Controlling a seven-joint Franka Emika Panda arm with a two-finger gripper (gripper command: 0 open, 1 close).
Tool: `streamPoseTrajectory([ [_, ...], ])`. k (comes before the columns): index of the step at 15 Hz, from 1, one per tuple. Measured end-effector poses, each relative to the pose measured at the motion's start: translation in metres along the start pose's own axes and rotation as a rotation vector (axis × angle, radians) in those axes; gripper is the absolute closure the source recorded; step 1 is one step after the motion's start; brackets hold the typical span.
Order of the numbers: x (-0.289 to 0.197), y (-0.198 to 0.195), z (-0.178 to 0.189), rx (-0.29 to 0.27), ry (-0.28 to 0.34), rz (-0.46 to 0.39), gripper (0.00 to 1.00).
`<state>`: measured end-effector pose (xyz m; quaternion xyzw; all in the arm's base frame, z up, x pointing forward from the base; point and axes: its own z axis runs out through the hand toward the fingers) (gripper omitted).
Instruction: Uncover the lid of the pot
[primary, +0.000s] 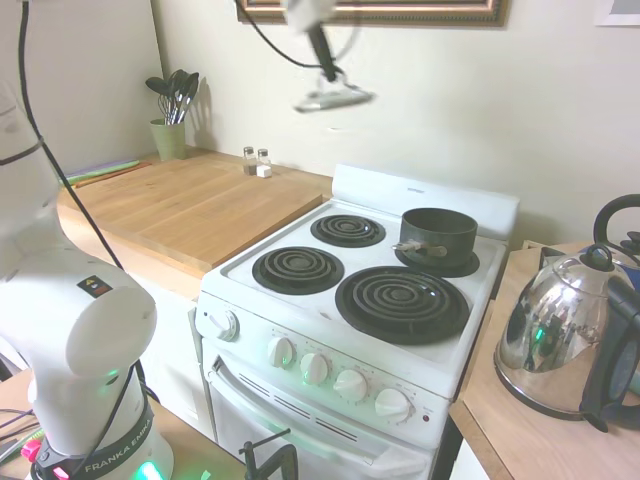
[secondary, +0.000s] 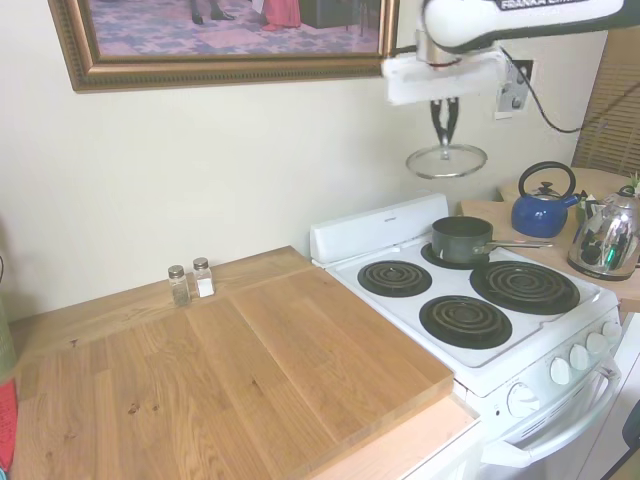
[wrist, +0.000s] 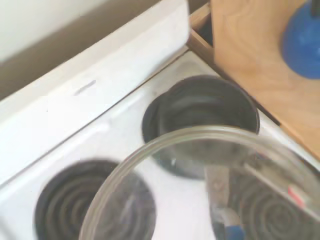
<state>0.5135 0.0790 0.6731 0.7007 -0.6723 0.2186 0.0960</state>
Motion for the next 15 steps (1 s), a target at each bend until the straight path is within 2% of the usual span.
streamPoseTrajectory([
  [1,-0.036,-0.008,-0.007,-0.019,0.038,-0.031,1.0],
  [3,-0.1,-0.028,0.002,-0.067,0.102,-0.11,1.0],
  [6,-0.191,-0.056,0.036,-0.125,0.14,-0.234,1.0],
  [10,-0.29,-0.065,0.058,-0.177,0.15,-0.386,1.0],
  [12,-0.314,-0.073,0.074,-0.217,0.142,-0.456,1.0],
  [15,-0.334,-0.086,0.115,-0.31,0.114,-0.55,1.0],
])
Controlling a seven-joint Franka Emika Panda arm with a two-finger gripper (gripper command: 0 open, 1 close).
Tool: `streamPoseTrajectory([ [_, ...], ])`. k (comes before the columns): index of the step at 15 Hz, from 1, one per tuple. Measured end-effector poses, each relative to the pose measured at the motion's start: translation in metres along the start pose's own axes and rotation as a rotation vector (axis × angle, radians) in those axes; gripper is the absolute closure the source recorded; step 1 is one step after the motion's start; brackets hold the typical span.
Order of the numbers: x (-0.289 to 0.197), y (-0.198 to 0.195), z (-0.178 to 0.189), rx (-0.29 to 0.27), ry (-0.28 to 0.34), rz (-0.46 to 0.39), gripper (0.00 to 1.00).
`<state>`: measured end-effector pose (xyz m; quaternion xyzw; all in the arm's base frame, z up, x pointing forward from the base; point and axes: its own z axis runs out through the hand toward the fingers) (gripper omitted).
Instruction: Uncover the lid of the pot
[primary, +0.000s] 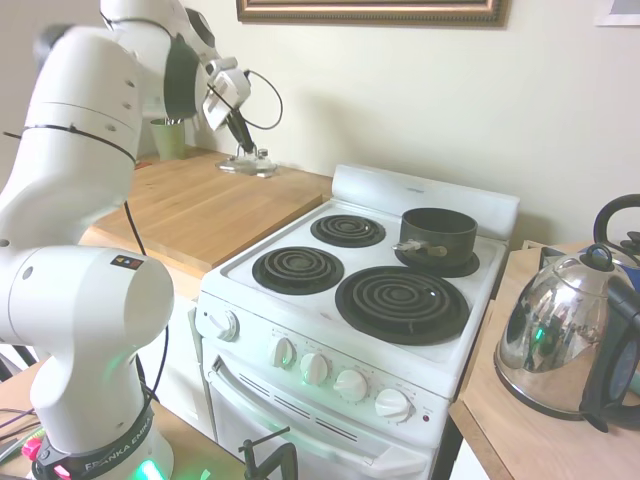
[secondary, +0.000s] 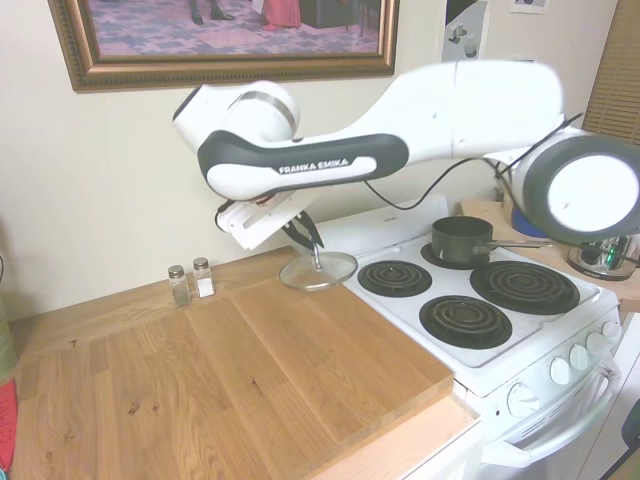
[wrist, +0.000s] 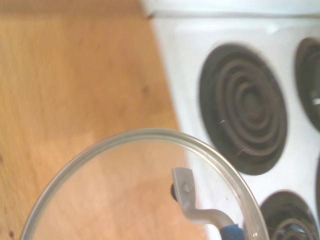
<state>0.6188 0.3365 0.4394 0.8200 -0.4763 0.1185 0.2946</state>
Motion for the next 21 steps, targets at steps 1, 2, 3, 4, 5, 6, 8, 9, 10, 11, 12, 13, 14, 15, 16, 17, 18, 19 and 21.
streamPoseTrajectory([
  [1,-0.002,-0.009,0.009,-0.016,-0.01,-0.022,1.0],
  [2,-0.002,-0.016,0.015,-0.03,-0.023,-0.04,1.0],
  [3,-0.001,-0.021,0.021,-0.042,-0.035,-0.055,1.0],
  [4,-0.001,-0.025,0.026,-0.055,-0.047,-0.066,1.0],
  [5,-0.002,-0.029,0.033,-0.071,-0.059,-0.076,1.0],
  [6,-0.004,-0.033,0.041,-0.09,-0.08,-0.086,1.0],
  [8,-0.009,-0.041,0.059,-0.127,-0.097,-0.092,1.0],
  [9,-0.009,-0.044,0.067,-0.141,-0.099,-0.094,1.0],
  [10,-0.008,-0.047,0.073,-0.151,-0.103,-0.095,1.0],
  [11,-0.006,-0.048,0.077,-0.158,-0.11,-0.095,1.0],
  [12,-0.005,-0.048,0.077,-0.165,-0.12,-0.101,1.0],
  [13,-0.006,-0.047,0.078,-0.178,-0.133,-0.113,0.0],
  [14,-0.008,-0.045,0.079,-0.195,-0.152,-0.133,0.0],
  [15,-0.01,-0.043,0.079,-0.207,-0.176,-0.156,0.0],
  [16,-0.01,-0.042,0.08,-0.214,-0.191,-0.176,0.0],
  [17,-0.01,-0.041,0.08,-0.216,-0.198,-0.189,0.0],
  [18,-0.009,-0.041,0.081,-0.216,-0.202,-0.198,0.0],
  [19,-0.008,-0.041,0.081,-0.218,-0.205,-0.204,0.0],
  [21,-0.007,-0.04,0.08,-0.221,-0.209,-0.207,0.0],
])
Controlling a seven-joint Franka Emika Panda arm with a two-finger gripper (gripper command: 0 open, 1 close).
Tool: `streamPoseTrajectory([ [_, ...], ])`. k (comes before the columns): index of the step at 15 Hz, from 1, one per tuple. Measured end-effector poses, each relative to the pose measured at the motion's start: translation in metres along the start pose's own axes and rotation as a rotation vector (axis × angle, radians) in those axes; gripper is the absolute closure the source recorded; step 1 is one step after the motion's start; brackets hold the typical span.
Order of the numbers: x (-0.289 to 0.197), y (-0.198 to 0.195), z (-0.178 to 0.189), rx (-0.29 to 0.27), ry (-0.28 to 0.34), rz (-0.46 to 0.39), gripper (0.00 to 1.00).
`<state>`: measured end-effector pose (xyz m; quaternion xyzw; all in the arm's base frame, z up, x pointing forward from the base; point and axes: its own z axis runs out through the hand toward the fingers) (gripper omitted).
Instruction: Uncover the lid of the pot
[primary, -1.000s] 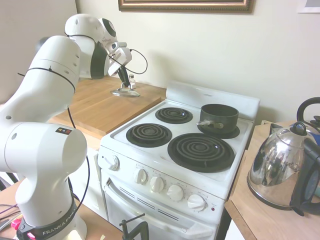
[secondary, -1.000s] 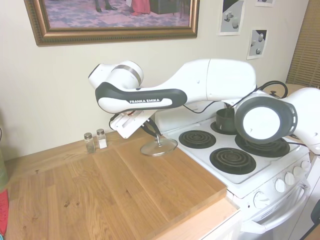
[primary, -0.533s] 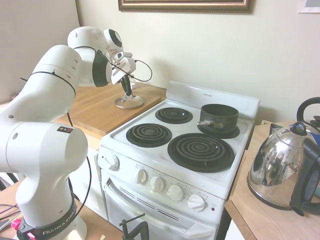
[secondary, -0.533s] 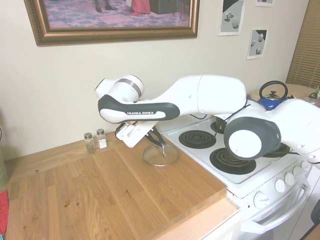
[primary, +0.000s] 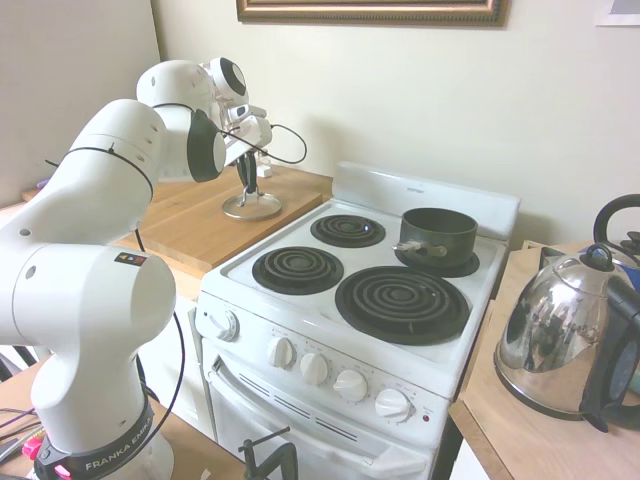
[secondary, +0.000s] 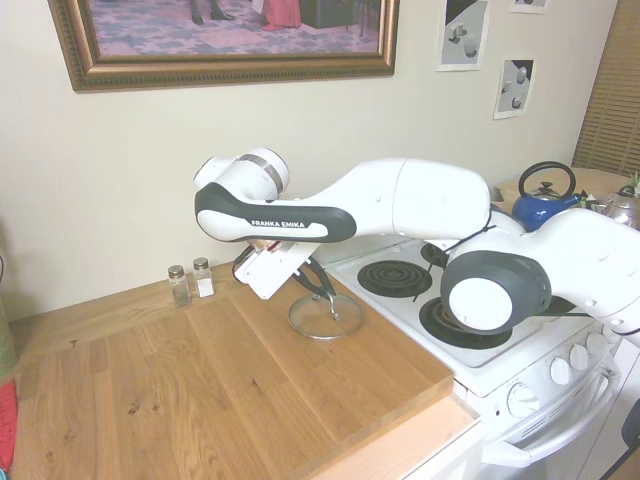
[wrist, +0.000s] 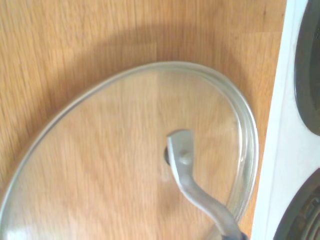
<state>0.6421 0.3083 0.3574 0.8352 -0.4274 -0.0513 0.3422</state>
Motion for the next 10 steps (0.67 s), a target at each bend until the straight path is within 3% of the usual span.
streamPoseTrajectory([
  [6,-0.002,0.002,-0.007,0.023,0.016,0.0,0.0],
  [10,-0.012,0.018,-0.038,0.094,0.066,0.013,0.0],
])
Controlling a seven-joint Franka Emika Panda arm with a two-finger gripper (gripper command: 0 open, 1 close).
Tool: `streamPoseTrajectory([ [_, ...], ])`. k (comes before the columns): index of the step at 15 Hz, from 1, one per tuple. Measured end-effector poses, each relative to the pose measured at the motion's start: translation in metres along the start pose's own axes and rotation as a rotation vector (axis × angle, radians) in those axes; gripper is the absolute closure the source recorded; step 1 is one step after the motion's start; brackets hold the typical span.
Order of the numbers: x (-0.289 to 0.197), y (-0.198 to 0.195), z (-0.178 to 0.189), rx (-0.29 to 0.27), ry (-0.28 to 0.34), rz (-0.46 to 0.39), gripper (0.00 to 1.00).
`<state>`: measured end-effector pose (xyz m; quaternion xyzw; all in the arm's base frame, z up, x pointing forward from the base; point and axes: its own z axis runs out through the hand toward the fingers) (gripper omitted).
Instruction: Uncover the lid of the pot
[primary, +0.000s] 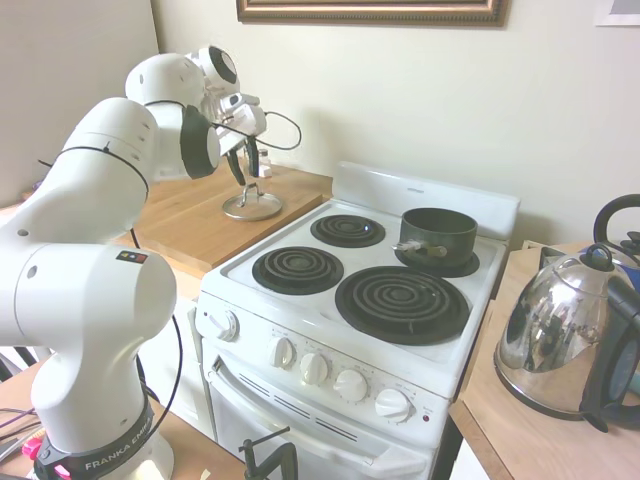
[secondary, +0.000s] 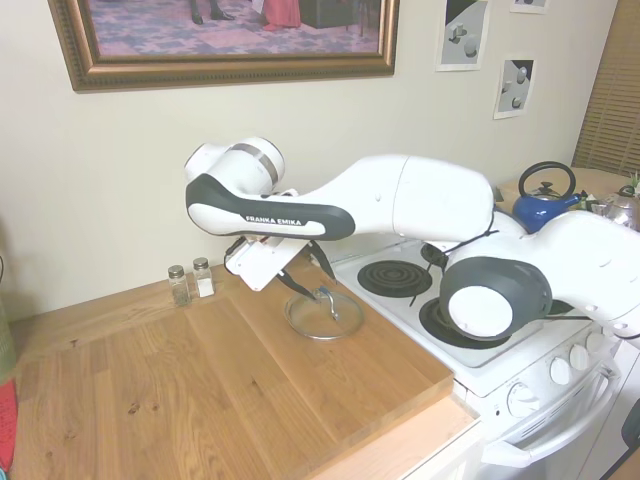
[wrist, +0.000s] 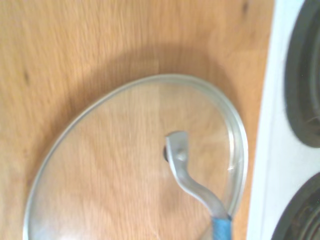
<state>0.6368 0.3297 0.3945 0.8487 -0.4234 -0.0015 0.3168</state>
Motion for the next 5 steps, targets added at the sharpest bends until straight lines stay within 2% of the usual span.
streamPoseTrajectory([
  [2,-0.003,0.008,-0.019,0.046,0.035,0.011,0.0],
  [5,-0.014,0.019,-0.052,0.13,0.123,0.041,0.0],
])
